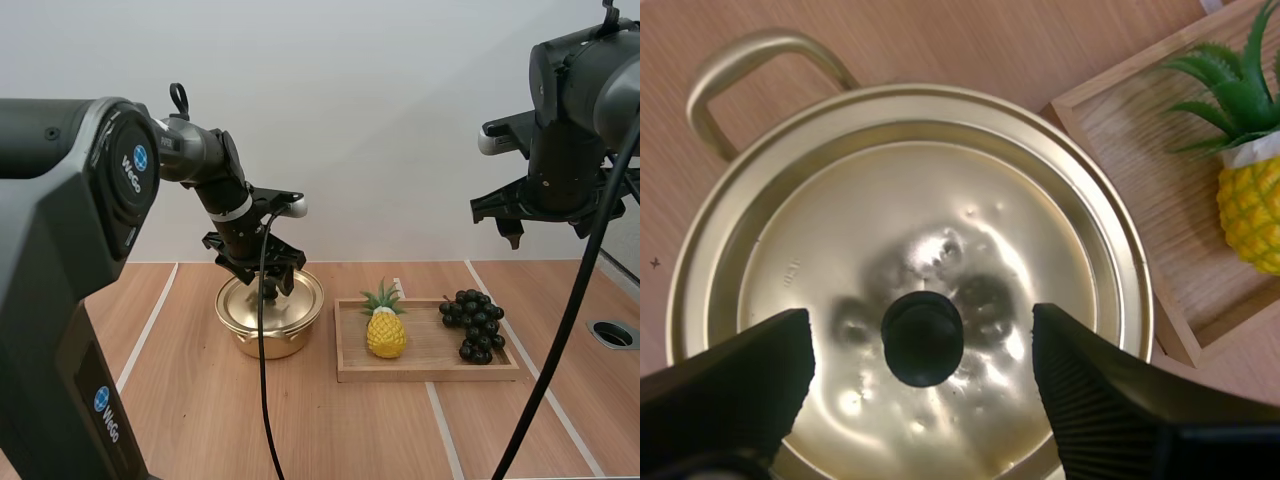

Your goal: Open the pot, put the grape inside, and close it

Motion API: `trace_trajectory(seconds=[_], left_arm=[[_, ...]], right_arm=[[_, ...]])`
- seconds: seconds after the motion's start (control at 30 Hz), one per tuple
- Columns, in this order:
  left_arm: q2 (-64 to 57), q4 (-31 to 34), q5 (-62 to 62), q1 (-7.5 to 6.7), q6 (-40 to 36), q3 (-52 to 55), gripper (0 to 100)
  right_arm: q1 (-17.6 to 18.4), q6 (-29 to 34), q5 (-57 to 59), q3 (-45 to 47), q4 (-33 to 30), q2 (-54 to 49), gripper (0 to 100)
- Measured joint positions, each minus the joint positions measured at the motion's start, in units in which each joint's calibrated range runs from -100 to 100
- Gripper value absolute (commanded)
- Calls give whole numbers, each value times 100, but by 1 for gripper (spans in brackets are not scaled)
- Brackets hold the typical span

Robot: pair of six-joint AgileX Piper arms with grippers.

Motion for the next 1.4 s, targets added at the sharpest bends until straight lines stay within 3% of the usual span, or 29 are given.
trace_trajectory(seconds=[0.17,0.27,0.33,0.37,0.97,1.4], left_arm=[[0,9,-114,0,0,0,100],[0,14,-224,0,-9,0,53],[12,24,-220,0,-33,0,13],[10,24,-233,0,-91,0,0],[13,14,-158,-6,-450,-251,0],[-1245,68,38,-6,-502,-1265,0]], right_arm=[[0,0,-34,0,0,0,100],[0,0,-54,0,0,0,100],[0,0,-54,0,0,0,100],[0,0,-54,0,0,0,100],[0,0,-54,0,0,0,100],[0,0,-138,0,0,0,100]])
